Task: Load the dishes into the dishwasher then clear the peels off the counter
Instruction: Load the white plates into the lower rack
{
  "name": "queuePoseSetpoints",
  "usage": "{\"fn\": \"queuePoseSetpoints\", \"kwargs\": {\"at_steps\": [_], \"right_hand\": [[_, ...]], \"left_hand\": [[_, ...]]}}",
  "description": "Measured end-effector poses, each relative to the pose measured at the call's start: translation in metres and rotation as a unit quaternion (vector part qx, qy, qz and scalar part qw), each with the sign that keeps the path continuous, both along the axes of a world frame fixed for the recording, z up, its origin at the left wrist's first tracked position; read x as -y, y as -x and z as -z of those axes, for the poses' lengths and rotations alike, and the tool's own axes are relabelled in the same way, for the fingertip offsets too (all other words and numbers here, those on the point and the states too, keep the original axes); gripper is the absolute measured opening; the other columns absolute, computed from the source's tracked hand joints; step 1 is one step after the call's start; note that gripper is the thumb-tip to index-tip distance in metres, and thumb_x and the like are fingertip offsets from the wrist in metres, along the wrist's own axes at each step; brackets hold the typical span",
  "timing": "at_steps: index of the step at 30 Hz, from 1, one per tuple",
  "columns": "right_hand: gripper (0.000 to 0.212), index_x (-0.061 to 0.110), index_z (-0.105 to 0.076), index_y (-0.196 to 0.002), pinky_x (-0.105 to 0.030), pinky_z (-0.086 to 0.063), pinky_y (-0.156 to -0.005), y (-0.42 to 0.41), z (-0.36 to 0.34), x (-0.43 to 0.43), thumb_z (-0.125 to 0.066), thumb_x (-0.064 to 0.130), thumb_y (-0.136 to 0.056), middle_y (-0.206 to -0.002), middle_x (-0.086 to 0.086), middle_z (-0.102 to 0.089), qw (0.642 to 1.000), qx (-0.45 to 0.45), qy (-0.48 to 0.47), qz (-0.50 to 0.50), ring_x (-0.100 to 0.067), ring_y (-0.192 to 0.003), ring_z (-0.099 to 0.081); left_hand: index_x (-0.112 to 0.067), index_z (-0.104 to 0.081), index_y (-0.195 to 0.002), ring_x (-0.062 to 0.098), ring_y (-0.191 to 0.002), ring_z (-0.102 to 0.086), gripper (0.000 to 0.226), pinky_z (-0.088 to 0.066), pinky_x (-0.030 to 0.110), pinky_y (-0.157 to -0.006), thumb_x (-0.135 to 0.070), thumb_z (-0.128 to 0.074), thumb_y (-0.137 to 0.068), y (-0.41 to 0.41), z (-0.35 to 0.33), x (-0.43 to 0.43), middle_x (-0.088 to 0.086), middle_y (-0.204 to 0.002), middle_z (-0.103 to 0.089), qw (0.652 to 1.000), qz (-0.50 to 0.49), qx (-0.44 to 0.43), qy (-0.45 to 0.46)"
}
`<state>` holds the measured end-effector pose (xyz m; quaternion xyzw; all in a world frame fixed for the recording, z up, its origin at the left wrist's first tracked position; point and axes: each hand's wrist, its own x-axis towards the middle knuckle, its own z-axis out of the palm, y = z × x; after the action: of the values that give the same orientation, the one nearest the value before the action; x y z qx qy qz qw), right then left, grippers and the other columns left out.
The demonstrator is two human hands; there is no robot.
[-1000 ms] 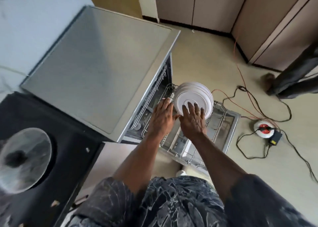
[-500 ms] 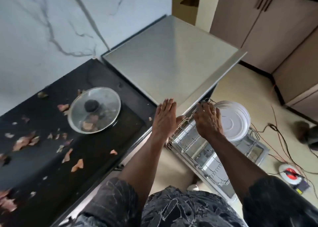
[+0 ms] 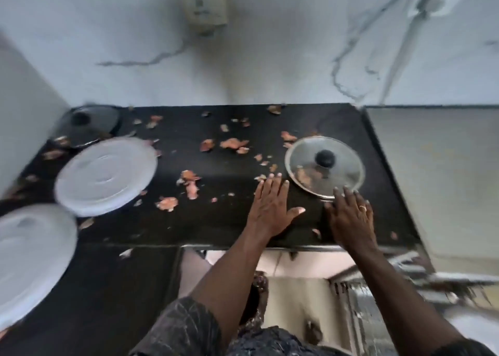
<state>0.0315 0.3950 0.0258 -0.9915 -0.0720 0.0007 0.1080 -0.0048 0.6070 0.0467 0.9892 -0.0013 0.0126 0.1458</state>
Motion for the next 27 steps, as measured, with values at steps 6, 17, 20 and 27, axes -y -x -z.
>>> {"fn": "queuePoseSetpoints", "kwargs": {"at_steps": [6,17,20,27], "right_hand": [[0.053,0.016,-0.044,-0.149,-0.055,-0.028,-0.117,-0.004,-0.001,-0.123,-0.045,0.042,-0.102,-0.155,-0.012,-0.041,0.976,0.003,-0.011,-0.217,-0.037,-0.144,-0.034],[0.054,0.019,-0.039,-0.15,-0.052,-0.028,-0.119,0.075,-0.016,-0.313,-0.044,0.042,-0.102,-0.157,-0.01,-0.038,0.888,-0.035,0.003,-0.459,-0.033,-0.146,-0.032],[0.052,0.019,-0.042,-0.149,-0.051,-0.029,-0.119,0.103,-0.019,-0.353,-0.044,0.043,-0.103,-0.156,-0.011,-0.04,0.866,-0.045,0.008,-0.497,-0.033,-0.146,-0.032],[0.053,0.02,-0.04,-0.151,-0.048,-0.022,-0.122,0.171,-0.034,-0.45,-0.039,0.045,-0.105,-0.16,-0.01,-0.033,0.827,-0.068,0.0,-0.557,-0.031,-0.15,-0.026]], "left_hand": [[-0.011,-0.027,-0.157,0.03,-0.155,-0.006,0.085,-0.004,0.045,-0.124,-0.068,-0.037,-0.096,0.087,-0.009,-0.115,0.013,-0.167,-0.016,0.976,-0.218,-0.007,-0.012],[-0.016,-0.028,-0.156,0.024,-0.155,-0.004,0.077,-0.005,0.043,-0.126,-0.065,-0.04,-0.097,0.275,-0.024,-0.225,0.006,-0.167,-0.016,0.853,-0.521,-0.033,0.012],[-0.015,-0.032,-0.153,0.025,-0.155,-0.006,0.077,-0.007,0.045,-0.126,-0.067,-0.04,-0.097,0.315,-0.022,-0.247,0.008,-0.166,-0.019,0.816,-0.576,-0.033,0.032],[-0.016,-0.036,-0.15,0.026,-0.152,-0.014,0.072,-0.014,0.045,-0.123,-0.063,-0.047,-0.096,0.387,-0.013,-0.3,0.008,-0.163,-0.026,0.764,-0.644,-0.023,0.043]]}}
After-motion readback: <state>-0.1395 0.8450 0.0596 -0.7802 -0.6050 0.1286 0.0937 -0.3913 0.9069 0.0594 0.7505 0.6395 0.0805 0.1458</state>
